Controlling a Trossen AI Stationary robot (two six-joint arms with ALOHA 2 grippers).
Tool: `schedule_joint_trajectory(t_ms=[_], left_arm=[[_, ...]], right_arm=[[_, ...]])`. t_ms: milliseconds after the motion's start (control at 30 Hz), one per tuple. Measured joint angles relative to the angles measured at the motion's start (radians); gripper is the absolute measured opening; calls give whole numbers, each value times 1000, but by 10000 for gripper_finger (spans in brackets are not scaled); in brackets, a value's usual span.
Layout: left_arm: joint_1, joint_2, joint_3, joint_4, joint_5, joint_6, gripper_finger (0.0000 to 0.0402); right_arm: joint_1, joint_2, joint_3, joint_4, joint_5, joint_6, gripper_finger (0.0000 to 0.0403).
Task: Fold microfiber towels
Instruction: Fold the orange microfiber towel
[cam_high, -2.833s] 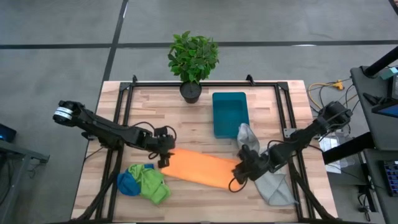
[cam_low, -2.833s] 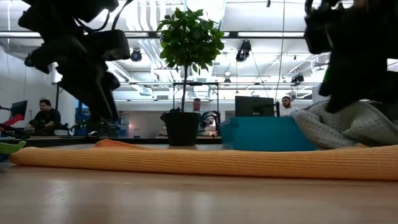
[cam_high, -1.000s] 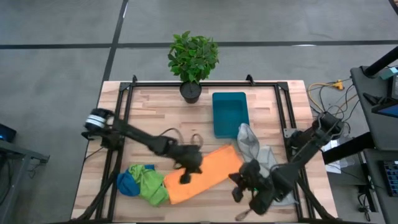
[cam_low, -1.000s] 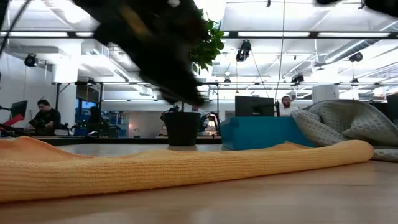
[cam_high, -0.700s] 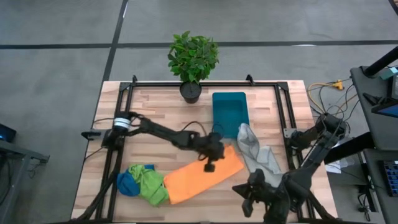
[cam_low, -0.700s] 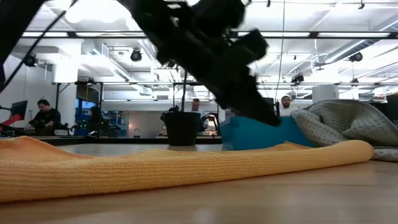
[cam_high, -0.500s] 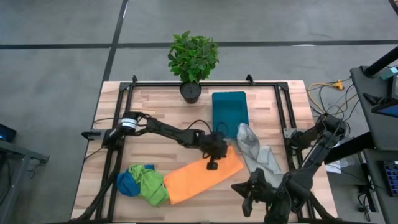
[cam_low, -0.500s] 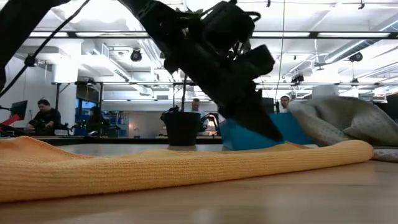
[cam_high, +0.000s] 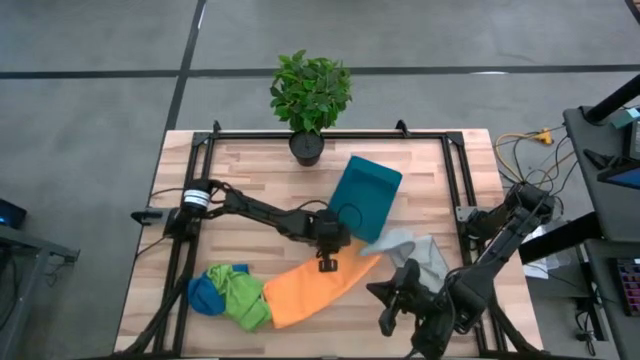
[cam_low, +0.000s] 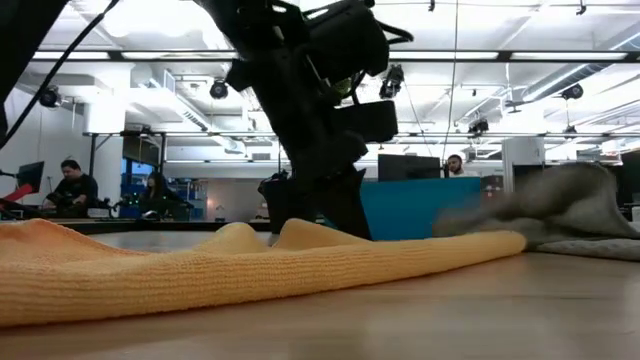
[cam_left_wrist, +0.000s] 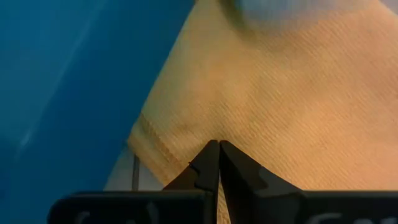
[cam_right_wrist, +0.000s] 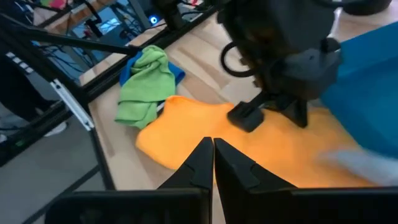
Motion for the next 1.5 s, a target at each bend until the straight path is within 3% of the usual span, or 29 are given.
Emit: schedule_joint_trajectory(t_ms=[233,433,600,867,967,1300,1500], left_arm=[[-11,-31,-7,-92,-79,-76,0],[-25,-59,-77,-144,-93,-147,0],[-34,-123,-183,-138,-106,-234,0],[-35,-286,-351,-165,-174,-311,0],[-35,-364,-405,-168,-185,-334,0],[-35,-561,-538,-146,-264,-390,0],[-30,-566,-544,-144,-292,-386,0]], right_arm=[[-6,0,-8,-7,-11,-25,9],[-56,0,-79,-25,-67,148,9],[-170,0,-153,-22,-226,250,9],[-382,0,-206,-15,-255,261,9],[-472,0,-222,-9,-330,225,9],[-658,0,-294,521,-623,-63,9],[-700,14,-278,586,-679,-110,9]])
